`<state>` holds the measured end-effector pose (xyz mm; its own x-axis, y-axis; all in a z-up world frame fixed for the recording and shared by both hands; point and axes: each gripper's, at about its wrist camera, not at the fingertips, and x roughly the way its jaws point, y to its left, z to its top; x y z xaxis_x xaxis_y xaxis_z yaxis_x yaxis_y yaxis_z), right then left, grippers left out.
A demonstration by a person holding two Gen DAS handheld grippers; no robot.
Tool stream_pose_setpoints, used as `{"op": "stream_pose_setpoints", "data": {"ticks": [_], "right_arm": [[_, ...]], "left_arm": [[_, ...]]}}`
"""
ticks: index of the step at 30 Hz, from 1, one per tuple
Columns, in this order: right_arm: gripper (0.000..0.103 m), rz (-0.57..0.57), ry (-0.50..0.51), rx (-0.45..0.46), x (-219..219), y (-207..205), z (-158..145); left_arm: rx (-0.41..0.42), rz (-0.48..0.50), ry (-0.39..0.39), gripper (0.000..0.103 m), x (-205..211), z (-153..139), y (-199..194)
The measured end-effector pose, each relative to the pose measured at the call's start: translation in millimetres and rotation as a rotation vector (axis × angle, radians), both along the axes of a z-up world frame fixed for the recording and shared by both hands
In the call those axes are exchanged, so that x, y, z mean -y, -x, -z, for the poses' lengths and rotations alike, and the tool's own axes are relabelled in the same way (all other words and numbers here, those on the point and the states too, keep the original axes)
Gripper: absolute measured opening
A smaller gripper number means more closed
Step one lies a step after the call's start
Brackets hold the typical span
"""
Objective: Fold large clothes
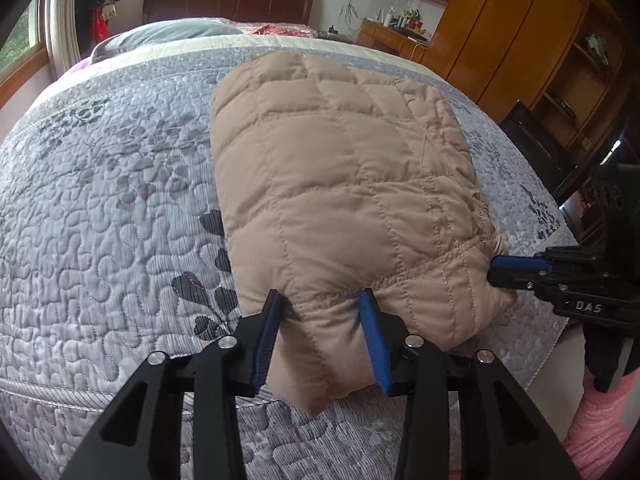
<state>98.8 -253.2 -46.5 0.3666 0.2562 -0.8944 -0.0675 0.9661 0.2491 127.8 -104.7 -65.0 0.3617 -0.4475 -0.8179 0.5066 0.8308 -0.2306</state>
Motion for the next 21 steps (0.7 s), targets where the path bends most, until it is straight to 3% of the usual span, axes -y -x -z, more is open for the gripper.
{"op": "stream_pose_setpoints", "data": {"ticks": [3,8,12,16,21], "right_arm": [[0.013,0.018,-0.037,-0.025,3.7,1.2,21.1],[0.013,0.017,-0.046,-0.021,4.5,-0.1,19.5],[0.015,-0.006,-0.045,0.038,7.6,2.2,-15.5],[0.019,-0.007,0.004,0.138,5.9,-9.0,-55.8],[0.020,0.042,0.070,0.173,13.5,-64.0,-76.2]], "left_arm": [[0.004,0.009,-0.007,0.042,2.3,7.4,2.1],[0.007,0.011,-0.012,0.042,3.6,7.7,1.7],[-0.022,0.005,0.028,0.040,-5.0,-6.5,-7.4],[0.011,-0.017,0.066,0.036,-5.5,-35.2,-25.6],[0.029,-0.010,0.078,0.035,17.8,-56.4,-66.4]]}}
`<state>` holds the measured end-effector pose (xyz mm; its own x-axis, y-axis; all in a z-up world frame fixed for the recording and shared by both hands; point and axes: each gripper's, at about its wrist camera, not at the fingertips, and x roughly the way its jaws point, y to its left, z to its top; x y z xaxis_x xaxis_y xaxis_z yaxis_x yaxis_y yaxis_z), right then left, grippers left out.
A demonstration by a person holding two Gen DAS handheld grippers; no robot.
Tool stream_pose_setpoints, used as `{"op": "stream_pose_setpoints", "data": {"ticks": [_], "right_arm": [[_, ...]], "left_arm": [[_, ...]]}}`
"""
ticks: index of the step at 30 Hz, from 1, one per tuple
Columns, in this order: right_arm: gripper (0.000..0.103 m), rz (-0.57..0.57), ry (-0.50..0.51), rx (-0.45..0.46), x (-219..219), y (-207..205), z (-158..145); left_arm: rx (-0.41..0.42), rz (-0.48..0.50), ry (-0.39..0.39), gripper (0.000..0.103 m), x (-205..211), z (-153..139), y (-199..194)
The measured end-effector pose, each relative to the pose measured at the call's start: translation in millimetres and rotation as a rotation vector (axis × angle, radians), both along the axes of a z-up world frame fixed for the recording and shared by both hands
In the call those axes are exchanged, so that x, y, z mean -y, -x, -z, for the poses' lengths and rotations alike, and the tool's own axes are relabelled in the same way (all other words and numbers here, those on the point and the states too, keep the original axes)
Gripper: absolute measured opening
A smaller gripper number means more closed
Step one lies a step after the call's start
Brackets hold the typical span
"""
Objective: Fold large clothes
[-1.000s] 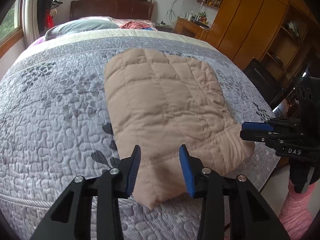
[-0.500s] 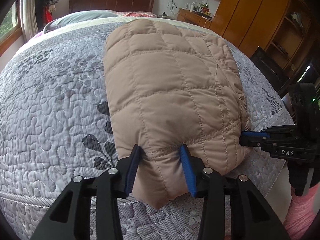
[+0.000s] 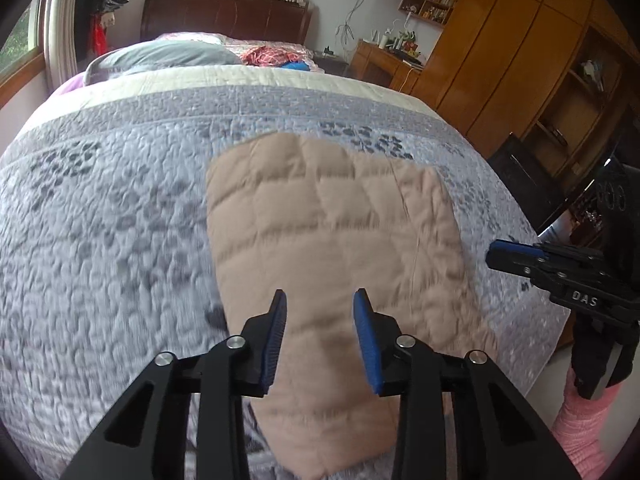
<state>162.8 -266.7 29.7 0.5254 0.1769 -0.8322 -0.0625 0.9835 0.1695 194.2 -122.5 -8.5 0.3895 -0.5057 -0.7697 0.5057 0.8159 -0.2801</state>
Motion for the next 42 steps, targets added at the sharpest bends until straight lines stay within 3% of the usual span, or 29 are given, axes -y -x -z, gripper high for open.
{"op": "stream_pose_setpoints", "data": {"ticks": [4,8,12,14,21,26,29,33,37,42], "right_arm": [[0.020,0.030,-0.003,-0.047,12.2,-39.1,12.4],[0.017,0.078,-0.009,-0.105,28.8,-64.7,33.0],[0.017,0.109,-0.043,-0.162,40.7,-80.1,57.2],[0.016,0.115,-0.067,-0.191,46.3,-86.9,69.4],[0.016,0.122,-0.081,-0.242,47.7,-99.1,93.2],[0.022,0.125,-0.059,-0.179,45.2,-80.7,64.5],[0.025,0.074,-0.037,-0.104,31.7,-52.4,36.6],[0.025,-0.014,-0.044,-0.070,8.3,-15.0,19.6],[0.025,-0.070,-0.019,-0.084,-12.0,15.9,28.2],[0.024,-0.052,-0.009,-0.123,-17.3,22.7,56.3]], "left_arm": [[-0.019,0.005,-0.026,0.035,18.6,3.5,-32.4],[-0.096,0.022,-0.043,0.035,28.9,23.9,-56.9],[-0.150,0.021,-0.049,0.034,33.0,39.9,-79.1],[-0.183,0.014,-0.052,0.028,34.6,48.0,-90.5],[-0.211,0.015,-0.091,0.026,44.8,69.8,-102.4],[-0.123,0.000,-0.127,0.026,39.0,43.4,-82.9],[-0.073,0.025,-0.110,0.026,30.0,25.5,-56.8],[-0.022,0.068,-0.101,0.026,20.3,12.7,-11.4],[-0.011,0.090,-0.107,0.027,16.8,15.5,16.6],[-0.039,0.103,-0.118,0.027,19.4,40.6,19.2]]}}
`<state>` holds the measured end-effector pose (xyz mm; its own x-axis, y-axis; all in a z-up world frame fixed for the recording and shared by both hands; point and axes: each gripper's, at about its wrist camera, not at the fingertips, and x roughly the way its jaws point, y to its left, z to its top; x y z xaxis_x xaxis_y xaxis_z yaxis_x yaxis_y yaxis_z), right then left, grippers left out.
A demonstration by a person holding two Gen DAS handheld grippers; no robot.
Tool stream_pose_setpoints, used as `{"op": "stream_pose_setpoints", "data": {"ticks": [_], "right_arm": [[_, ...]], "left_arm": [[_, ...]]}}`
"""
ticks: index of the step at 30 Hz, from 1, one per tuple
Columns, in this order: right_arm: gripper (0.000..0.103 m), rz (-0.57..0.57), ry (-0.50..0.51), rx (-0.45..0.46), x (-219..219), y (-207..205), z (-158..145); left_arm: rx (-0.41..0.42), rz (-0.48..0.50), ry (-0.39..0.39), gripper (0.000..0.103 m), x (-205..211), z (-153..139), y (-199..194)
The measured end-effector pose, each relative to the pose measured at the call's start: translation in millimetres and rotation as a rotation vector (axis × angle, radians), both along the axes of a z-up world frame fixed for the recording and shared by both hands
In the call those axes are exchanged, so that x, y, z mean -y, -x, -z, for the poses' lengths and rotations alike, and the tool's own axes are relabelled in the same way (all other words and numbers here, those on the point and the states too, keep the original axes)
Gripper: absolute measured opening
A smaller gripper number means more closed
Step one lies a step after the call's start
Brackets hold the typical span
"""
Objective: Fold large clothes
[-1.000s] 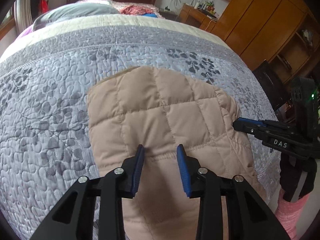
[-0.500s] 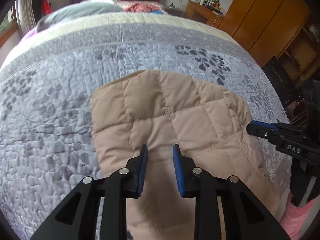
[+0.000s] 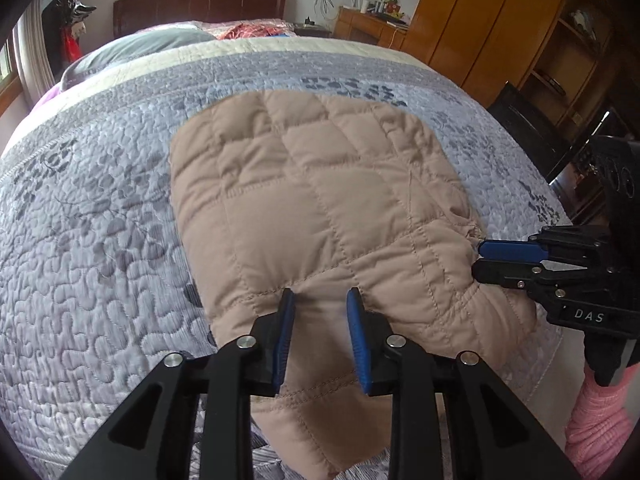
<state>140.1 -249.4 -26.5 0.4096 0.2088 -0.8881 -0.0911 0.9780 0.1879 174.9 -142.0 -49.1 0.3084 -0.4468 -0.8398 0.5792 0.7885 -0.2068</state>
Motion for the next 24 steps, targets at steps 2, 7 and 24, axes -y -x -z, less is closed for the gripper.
{"op": "stream_pose_setpoints", "data": {"ticks": [2,7,24], "right_arm": [[0.024,0.006,-0.009,-0.019,2.1,-5.2,16.8],[0.022,0.034,-0.084,-0.028,11.9,-12.2,38.1],[0.023,0.086,-0.038,0.019,2.6,-5.2,37.1]], "left_arm": [[-0.009,0.002,0.006,0.027,1.0,7.8,-2.4],[-0.014,0.000,0.003,0.028,2.2,21.8,-6.8],[0.006,-0.042,0.024,0.027,0.9,21.1,0.2]]}}
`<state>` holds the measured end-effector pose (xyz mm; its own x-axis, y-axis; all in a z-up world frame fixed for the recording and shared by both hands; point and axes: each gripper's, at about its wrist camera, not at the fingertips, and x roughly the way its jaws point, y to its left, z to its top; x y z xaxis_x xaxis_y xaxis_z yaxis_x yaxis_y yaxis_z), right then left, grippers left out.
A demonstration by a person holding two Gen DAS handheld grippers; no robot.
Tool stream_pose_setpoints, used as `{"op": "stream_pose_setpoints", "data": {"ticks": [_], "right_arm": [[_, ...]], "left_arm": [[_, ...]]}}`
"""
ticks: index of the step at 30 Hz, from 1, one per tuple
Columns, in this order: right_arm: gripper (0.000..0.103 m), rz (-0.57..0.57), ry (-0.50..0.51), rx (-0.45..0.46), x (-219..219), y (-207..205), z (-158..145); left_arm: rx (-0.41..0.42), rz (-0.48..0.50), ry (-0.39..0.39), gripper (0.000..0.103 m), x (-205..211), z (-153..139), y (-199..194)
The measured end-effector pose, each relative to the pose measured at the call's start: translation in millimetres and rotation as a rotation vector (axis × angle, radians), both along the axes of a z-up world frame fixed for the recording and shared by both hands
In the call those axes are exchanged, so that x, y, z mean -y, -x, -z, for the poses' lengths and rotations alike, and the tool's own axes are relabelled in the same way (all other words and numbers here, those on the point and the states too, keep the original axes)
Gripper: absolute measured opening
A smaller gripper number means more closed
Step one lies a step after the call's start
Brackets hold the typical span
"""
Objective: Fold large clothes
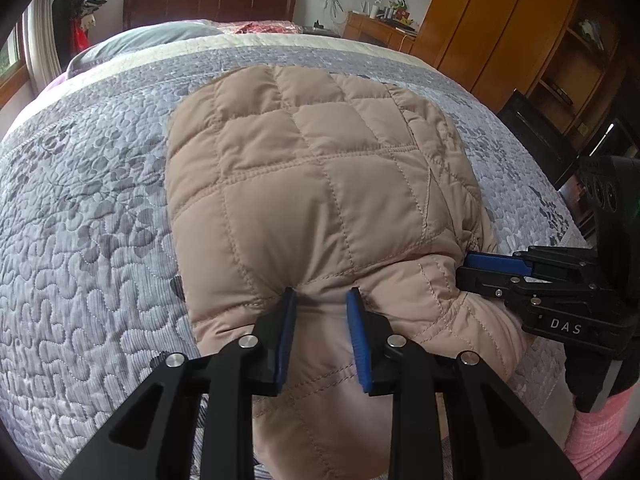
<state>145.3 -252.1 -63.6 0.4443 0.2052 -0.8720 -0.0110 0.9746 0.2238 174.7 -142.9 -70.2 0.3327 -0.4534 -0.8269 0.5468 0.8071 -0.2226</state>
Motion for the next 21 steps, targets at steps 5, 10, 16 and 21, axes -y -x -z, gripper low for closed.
{"op": "stream_pose_setpoints", "data": {"ticks": [5,10,16,21], "right_arm": [[0.029,0.013,-0.032,0.022,1.2,9.2,-14.2],[0.044,0.013,-0.063,0.074,4.9,19.9,-35.9],[0.061,0.052,-0.040,0.148,21.3,30.5,-60.1],[0.067,0.091,-0.044,0.186,40.4,37.2,-70.9]], "left_arm": [[0.033,-0.026,0.000,0.027,-10.3,-16.4,9.1],[0.076,-0.055,-0.012,0.030,-26.2,-33.0,19.8],[0.135,-0.070,-0.012,0.040,-42.9,-51.2,32.2],[0.158,-0.081,-0.014,0.049,-52.1,-56.6,38.8]]}}
